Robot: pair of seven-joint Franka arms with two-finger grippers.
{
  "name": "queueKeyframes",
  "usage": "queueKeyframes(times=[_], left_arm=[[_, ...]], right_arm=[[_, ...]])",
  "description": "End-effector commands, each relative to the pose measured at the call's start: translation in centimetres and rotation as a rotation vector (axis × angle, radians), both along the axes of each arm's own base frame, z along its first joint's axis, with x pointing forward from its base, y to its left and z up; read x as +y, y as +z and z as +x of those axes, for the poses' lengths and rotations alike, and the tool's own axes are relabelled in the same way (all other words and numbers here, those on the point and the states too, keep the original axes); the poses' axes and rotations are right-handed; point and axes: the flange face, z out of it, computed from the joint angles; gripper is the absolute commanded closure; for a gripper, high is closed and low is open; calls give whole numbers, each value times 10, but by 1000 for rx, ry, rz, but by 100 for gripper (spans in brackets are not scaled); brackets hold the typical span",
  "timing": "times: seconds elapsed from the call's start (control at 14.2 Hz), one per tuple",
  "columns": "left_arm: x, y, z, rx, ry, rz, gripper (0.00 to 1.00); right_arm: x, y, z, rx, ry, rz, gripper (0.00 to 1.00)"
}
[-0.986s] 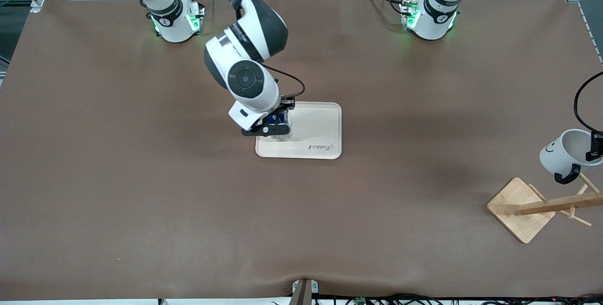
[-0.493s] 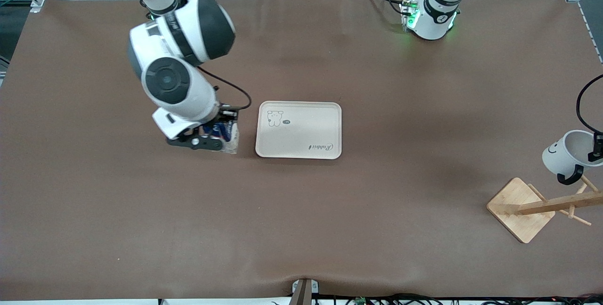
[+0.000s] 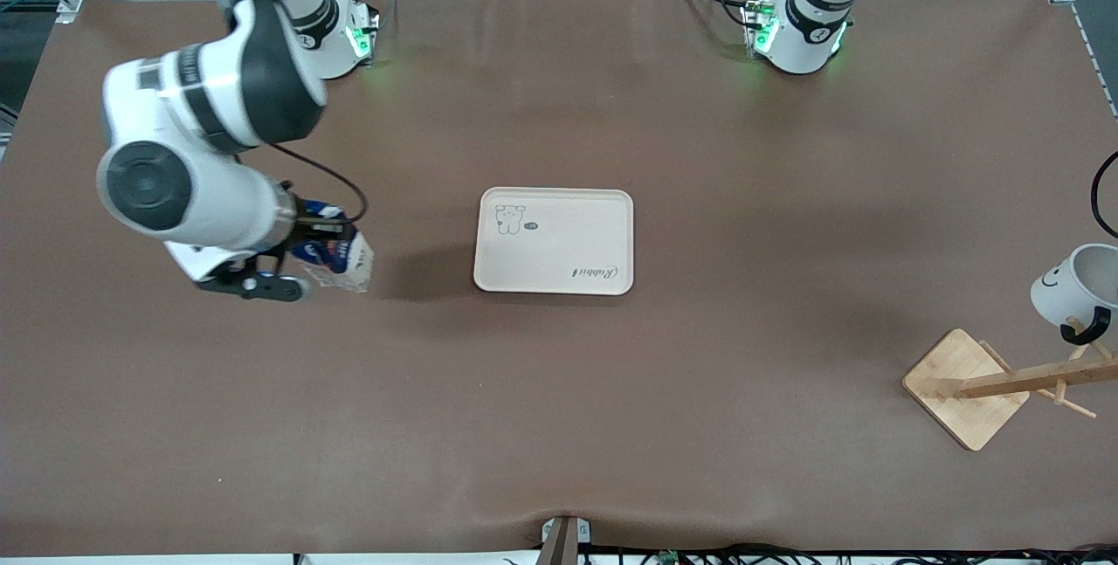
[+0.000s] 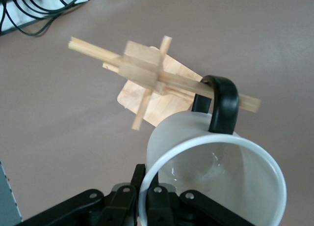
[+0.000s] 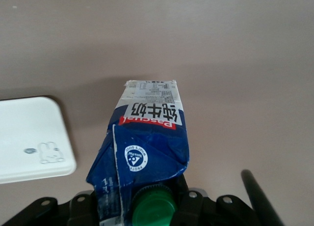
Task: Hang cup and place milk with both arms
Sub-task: 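Lift the milk carton off the tray with the right gripper, then hang the mug handle on the stand peg while the right gripper lowers milk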
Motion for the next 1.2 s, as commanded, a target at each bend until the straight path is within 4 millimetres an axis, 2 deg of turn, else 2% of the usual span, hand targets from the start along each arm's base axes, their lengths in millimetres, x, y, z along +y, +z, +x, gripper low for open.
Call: queueKeyframes(times=[0.0, 0.07, 0.14, 0.35, 0.63, 0.7, 0.92, 1.13], left_arm=[[8, -2, 7, -26, -11, -14, 100], [6, -4, 8, -27, -2, -30, 92], [6, -7, 8, -30, 14, -60, 77], [2, -1, 7, -44, 43, -110, 0], [-14, 14, 0, -11, 109, -123, 0], [-20, 18, -4, 14, 133, -130, 0], [-59, 43, -17, 90, 185, -137, 0], [-105, 69, -29, 141, 259, -139, 0]], right_arm=[[-57, -2, -8, 7, 54, 45, 100], [-76, -10, -11, -3, 67, 62, 100], [-100, -20, -16, -20, 86, 81, 100], [-125, -51, -37, -55, 138, 47, 100], [-181, -92, -49, -58, 174, 69, 100], [-189, -98, -51, -57, 190, 76, 100], [-192, -106, -53, -53, 193, 78, 100], [-192, -124, -63, -51, 193, 80, 100]])
